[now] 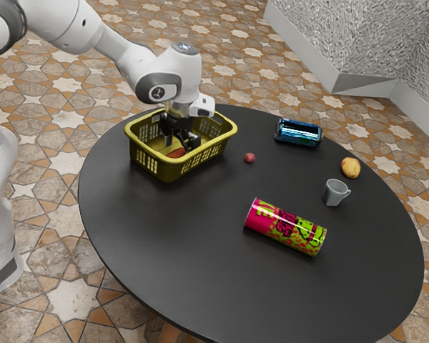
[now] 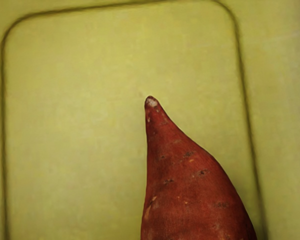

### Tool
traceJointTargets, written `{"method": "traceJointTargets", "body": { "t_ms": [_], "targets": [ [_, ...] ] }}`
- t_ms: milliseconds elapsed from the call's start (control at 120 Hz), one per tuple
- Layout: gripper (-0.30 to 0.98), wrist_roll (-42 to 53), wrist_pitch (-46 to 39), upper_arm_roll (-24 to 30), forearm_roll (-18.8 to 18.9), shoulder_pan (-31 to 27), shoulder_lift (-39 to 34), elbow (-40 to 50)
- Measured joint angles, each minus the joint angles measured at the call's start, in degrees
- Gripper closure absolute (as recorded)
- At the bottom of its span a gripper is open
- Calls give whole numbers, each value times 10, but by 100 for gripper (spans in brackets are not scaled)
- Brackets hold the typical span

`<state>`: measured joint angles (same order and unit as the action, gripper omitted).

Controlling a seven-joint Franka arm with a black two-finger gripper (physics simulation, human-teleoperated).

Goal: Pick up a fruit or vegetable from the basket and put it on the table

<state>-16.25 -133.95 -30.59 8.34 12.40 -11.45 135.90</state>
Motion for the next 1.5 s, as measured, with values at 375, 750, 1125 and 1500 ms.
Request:
{"method": "traceJointTargets", "body": {
  "t_ms": [375,750,1125,1500],
  "targets": [
    [-20,7,-12,-5,-14,3,13,-1],
    [-15,20,-16,-7,-18,3,12,-1],
    [-1,14,-15,-8,-4,3,11,-3],
    [3,2,-16,-8,0,3,11,-4]
  ]
}}
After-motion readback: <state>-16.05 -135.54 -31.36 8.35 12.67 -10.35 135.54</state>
